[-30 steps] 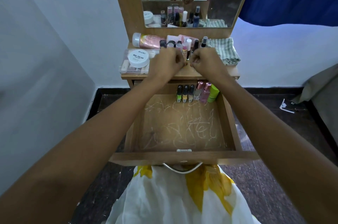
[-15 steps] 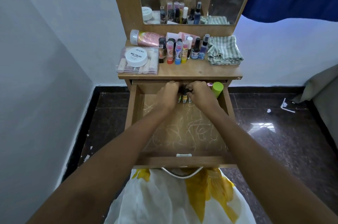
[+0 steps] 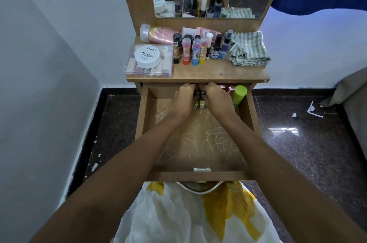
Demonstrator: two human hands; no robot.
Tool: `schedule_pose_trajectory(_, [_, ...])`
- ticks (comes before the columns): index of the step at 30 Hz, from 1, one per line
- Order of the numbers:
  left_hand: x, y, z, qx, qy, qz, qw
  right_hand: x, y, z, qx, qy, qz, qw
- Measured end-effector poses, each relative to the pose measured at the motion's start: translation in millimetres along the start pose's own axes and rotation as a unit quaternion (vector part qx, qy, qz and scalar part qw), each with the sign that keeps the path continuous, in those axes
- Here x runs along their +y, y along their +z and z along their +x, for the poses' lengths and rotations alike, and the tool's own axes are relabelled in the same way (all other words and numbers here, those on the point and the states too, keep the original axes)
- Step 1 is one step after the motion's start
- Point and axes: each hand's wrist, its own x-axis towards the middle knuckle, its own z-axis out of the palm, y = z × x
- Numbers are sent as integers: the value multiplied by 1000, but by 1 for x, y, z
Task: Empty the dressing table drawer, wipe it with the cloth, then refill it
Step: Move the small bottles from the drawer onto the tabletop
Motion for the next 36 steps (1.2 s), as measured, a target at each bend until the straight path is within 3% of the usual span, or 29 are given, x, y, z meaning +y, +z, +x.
schedule_pose_trajectory(12, [4,-19,-23,-23,-30,-9,999,-6,-11,-21,7,12,96,995])
schedule_pose_trajectory(22, [33,-70,-32,34,25,-38,998,-9,-63,-28,28,-7,147,989])
schedule_pose_trajectory(36, [82,-112,29,106,85,-14,991,-2,-134,15,127,-4,144,981])
